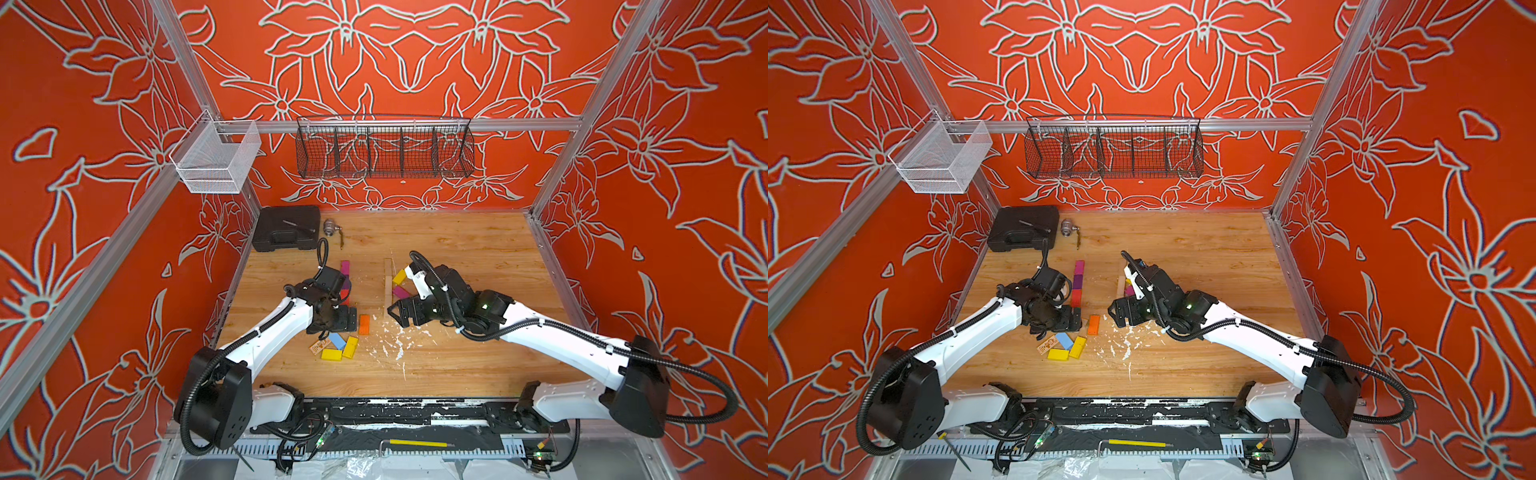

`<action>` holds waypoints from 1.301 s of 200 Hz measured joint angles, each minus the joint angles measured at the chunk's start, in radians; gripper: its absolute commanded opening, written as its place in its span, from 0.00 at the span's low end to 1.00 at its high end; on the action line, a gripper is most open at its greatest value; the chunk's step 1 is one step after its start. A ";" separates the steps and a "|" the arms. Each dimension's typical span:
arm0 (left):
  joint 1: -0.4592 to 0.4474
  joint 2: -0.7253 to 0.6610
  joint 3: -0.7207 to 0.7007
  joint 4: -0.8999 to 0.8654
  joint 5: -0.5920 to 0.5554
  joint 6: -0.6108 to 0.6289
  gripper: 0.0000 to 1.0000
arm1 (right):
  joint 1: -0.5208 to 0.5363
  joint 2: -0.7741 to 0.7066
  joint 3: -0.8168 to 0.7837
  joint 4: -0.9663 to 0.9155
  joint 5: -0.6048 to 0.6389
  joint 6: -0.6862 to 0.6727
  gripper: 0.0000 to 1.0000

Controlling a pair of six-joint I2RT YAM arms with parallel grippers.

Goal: Assemble the letter k with building blocks
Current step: Pick up the building block from the center of the board.

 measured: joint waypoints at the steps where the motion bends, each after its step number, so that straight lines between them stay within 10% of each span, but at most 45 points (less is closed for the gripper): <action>1: 0.000 0.001 0.000 0.000 0.000 0.002 0.98 | 0.000 0.000 0.000 0.000 0.000 0.000 0.97; 260: 0.031 0.353 0.145 -0.028 -0.044 0.116 0.83 | 0.000 -0.062 -0.002 -0.038 0.052 -0.027 0.97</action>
